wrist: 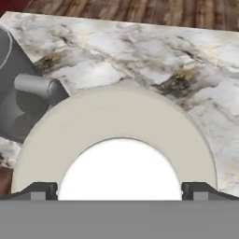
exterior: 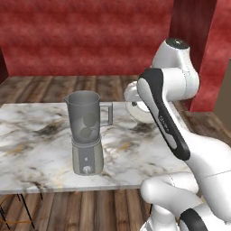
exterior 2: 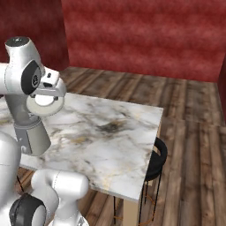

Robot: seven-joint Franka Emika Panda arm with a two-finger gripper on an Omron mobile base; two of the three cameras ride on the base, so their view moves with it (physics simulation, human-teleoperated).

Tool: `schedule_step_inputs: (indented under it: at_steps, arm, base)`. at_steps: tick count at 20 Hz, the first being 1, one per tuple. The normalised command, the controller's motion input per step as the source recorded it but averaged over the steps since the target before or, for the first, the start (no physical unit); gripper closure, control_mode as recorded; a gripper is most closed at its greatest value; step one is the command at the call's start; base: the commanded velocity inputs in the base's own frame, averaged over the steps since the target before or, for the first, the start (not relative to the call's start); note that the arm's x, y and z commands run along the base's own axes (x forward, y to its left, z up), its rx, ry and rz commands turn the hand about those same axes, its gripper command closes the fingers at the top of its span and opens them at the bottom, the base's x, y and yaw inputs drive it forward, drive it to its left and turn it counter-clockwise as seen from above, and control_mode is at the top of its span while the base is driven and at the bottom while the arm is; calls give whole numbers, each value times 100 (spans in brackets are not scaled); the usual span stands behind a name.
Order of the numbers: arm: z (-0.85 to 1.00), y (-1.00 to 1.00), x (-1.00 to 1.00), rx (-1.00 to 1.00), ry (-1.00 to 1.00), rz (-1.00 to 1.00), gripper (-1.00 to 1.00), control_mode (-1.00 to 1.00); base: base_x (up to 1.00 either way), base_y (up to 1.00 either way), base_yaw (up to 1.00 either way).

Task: Grab the lime and lemon from the fridge, place them in the blender, close the lid, and turn on the blender to create a marinade.

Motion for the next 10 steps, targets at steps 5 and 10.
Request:
schedule_step_inputs:
  at_steps: [5,10]
  arm:
    - [80,93,0,0,-1,-9,100,-100]
    - [40,96,14,0,1,-5,100,-100]
  base:
    - [0,0,0]
    - [0,0,0]
